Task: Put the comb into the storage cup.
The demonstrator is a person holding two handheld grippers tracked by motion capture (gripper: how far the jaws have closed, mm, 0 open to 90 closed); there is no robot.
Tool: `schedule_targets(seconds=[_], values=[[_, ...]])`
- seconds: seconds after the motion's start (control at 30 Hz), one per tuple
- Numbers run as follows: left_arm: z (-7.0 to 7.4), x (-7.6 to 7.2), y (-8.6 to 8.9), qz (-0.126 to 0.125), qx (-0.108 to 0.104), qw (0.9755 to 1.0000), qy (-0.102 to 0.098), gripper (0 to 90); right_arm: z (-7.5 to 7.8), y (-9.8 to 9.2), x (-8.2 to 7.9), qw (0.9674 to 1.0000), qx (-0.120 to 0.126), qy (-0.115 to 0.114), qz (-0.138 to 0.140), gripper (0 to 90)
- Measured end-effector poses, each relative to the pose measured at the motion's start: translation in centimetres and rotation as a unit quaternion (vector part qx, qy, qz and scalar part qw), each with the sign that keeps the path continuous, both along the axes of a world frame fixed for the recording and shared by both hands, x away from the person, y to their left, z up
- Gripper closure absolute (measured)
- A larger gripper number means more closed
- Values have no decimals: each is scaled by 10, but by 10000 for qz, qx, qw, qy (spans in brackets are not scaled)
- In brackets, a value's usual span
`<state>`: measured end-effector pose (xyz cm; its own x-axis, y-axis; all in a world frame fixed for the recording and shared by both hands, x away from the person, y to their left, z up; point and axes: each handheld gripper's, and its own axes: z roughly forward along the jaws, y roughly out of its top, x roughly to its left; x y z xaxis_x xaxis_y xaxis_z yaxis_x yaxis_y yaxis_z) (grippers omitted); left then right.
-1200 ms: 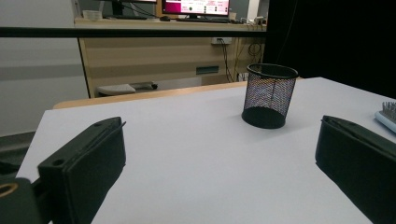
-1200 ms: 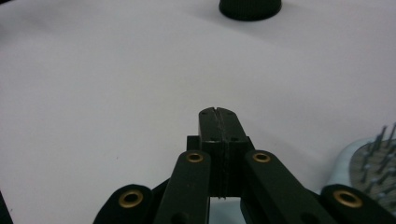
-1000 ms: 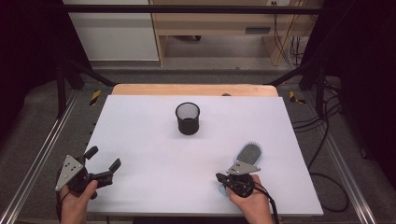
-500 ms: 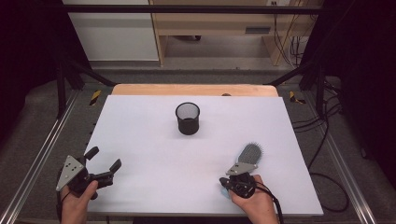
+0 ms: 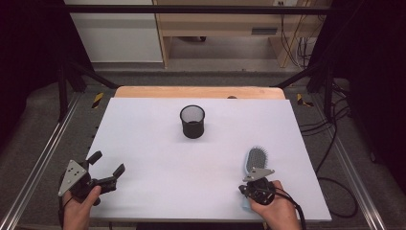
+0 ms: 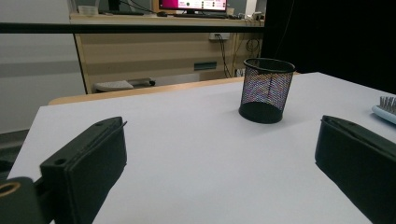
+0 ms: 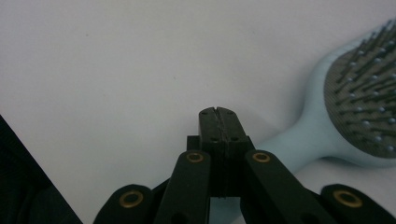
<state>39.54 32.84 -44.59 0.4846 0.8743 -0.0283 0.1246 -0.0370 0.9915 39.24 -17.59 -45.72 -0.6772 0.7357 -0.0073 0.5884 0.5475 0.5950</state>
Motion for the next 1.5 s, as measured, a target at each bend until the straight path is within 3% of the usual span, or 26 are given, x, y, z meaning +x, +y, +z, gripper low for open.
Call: schedule_targets(seconds=[0.27, 0.6, 0.83, 1.07, 1.27, 1.37, 1.5], values=[[-1, 0, -1, 3, 32, 10000, 6, 25, 2, -24, -3, 9995, -300, 51, -115, 900], [-1, 0, 0, 18, 43, 10000, 6, 25, 1, -51, -3, 9974, -610, -45, -372, 900], [0, 0, 0, 22, 48, 10000, 2, 25, 1, -73, 4, 9964, -519, -124, -660, 900], [-1, 0, 0, 29, 56, 10000, -1, 25, 1, -83, 8, 9961, -442, -202, -739, 900], [0, 0, 0, 34, 52, 10000, -12, 25, 1, -88, 10, 9967, -360, -203, -693, 900], [0, -1, 1, 41, 61, 10000, -18, 25, 4, -89, 8, 9978, -45, -226, -629, 900], [0, -1, 0, 44, 106, 9999, -9, 25, 12, -90, 5, 9979, 53, -329, -551, 900]])
